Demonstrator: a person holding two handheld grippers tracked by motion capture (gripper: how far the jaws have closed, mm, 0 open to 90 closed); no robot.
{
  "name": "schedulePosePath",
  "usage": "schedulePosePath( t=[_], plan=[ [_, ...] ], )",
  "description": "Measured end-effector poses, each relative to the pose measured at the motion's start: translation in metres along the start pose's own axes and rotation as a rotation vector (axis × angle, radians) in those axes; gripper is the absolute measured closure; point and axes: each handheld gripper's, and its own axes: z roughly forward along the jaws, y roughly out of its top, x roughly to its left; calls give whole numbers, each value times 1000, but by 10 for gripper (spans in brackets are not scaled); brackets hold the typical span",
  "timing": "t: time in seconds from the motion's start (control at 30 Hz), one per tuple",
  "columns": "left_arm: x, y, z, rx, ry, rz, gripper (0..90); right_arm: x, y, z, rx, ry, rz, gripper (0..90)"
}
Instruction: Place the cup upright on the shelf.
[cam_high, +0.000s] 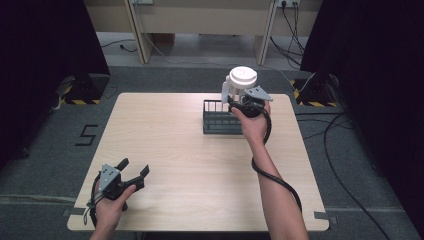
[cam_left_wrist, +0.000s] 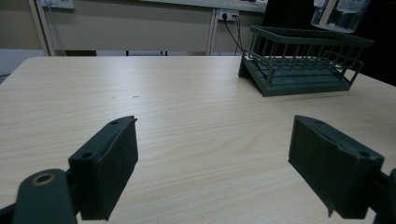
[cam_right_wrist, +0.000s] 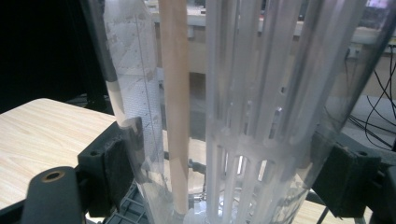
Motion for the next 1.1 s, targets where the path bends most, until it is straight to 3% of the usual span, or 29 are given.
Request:
schedulePosePath(
  t=[0.6,1.1],
  plan=[
    [-1,0,1,4,-7,-1,152,3,-3,20,29,-4,10,188],
    [-2,0,2,5,-12,-1,151,8,-15,34,62,-5,27,187]
  ],
)
